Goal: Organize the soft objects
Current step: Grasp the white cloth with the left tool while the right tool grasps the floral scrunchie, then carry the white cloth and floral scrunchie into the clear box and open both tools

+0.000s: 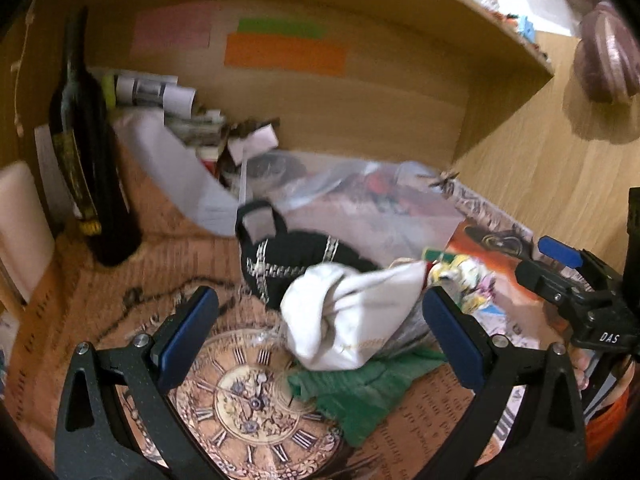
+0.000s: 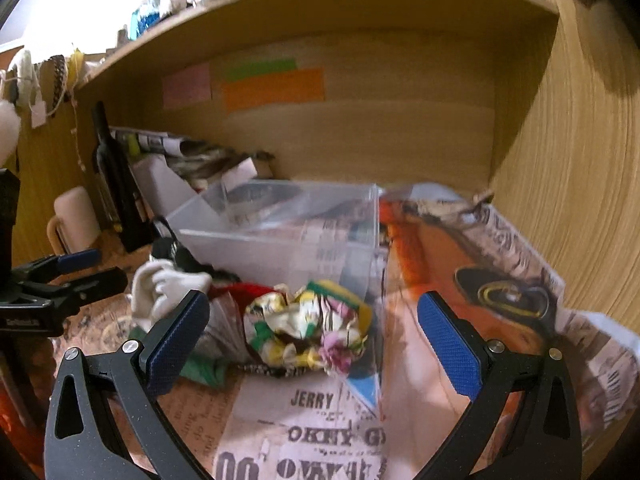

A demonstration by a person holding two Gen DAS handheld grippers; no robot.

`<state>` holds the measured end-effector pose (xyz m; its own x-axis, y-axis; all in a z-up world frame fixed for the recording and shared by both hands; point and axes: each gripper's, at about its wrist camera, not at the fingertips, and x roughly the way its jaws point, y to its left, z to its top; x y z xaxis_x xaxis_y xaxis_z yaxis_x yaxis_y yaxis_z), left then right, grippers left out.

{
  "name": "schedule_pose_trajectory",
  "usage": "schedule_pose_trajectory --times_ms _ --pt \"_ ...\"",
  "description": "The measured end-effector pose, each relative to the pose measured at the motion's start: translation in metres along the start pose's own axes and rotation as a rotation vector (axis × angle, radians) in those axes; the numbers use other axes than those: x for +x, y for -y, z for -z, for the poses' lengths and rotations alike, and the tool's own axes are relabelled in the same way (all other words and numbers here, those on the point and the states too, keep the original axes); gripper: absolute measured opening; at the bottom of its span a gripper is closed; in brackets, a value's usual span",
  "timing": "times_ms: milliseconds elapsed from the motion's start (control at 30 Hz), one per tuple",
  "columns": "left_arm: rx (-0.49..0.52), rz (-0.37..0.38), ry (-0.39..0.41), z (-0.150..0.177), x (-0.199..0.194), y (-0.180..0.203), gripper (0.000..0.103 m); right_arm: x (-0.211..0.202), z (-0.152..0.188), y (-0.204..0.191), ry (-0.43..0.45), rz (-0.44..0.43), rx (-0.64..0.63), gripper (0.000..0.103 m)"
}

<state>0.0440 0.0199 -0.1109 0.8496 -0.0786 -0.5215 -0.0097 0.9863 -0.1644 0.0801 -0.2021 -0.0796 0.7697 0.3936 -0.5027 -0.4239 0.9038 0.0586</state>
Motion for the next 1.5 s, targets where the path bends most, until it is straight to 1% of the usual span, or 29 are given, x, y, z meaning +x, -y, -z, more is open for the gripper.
schedule_pose_trajectory --times_ms 67,133,167,200,233,300,333,400,433,500,533,600,700,733,800,900,1100,1300,1500 --pt "-0.018 0.002 -0.02 0.004 0.007 -0.003 0.103 0.006 0.004 0.002 -0.021 0.001 0.006 0.102" --pt "-0.027 -0.004 -0.035 0.006 0.013 -0.005 0.103 0.012 0.007 0.007 -0.047 0.011 0.012 0.098" --pt "-0.027 -0.009 -0.043 0.006 0.016 -0.005 0.1 0.016 0.009 0.009 -0.059 0.012 0.016 0.095" --pt "-0.024 -0.015 -0.056 0.006 0.021 -0.004 0.094 0.021 0.01 0.012 -0.073 0.012 0.022 0.092" --pt "-0.02 -0.017 -0.071 0.005 0.024 -0.004 0.091 0.025 0.011 0.014 -0.086 0.01 0.028 0.09" --pt "-0.024 -0.012 -0.096 0.004 0.032 -0.006 0.083 0.033 0.014 0.018 -0.116 0.006 0.041 0.08" --pt "-0.033 -0.007 -0.107 0.005 0.036 -0.007 0.082 0.037 0.016 0.02 -0.134 0.001 0.049 0.077" --pt "-0.047 0.008 -0.12 0.005 0.041 -0.01 0.075 0.042 0.018 0.023 -0.159 -0.009 0.063 0.065" --pt "-0.051 0.018 -0.124 0.006 0.043 -0.011 0.073 0.044 0.019 0.025 -0.173 -0.016 0.072 0.062" --pt "-0.056 0.03 -0.127 0.006 0.045 -0.012 0.064 0.048 0.021 0.027 -0.192 -0.025 0.085 0.049" --pt "-0.054 0.034 -0.126 0.005 0.045 -0.012 0.061 0.048 0.022 0.028 -0.2 -0.028 0.091 0.046" --pt "-0.048 0.038 -0.126 0.005 0.044 -0.011 0.047 0.049 0.022 0.028 -0.206 -0.03 0.097 0.032" --pt "-0.038 0.032 -0.127 0.007 0.042 -0.009 0.034 0.046 0.023 0.03 -0.199 -0.023 0.104 0.02" --pt "-0.036 0.026 -0.126 0.007 0.041 -0.009 0.031 0.044 0.023 0.031 -0.193 -0.018 0.105 0.019" --pt "-0.04 0.029 -0.126 0.007 0.04 -0.011 0.023 0.04 0.022 0.031 -0.179 -0.013 0.104 0.015" --pt "-0.043 0.038 -0.119 0.005 0.036 -0.013 0.019 0.033 0.018 0.032 -0.151 -0.004 0.098 0.013" --pt "-0.022 0.036 -0.078 -0.002 0.021 -0.008 0.016 0.013 0.005 0.031 -0.073 0.0 0.086 0.011" --pt "0.002 0.029 0.006 -0.02 0.0 -0.003 0.015 0.0 -0.011 0.027 0.016 -0.011 0.073 0.011" --pt "0.025 0.021 0.085 -0.046 -0.011 0.001 0.015 -0.001 -0.034 0.016 0.091 -0.036 0.046 0.011"
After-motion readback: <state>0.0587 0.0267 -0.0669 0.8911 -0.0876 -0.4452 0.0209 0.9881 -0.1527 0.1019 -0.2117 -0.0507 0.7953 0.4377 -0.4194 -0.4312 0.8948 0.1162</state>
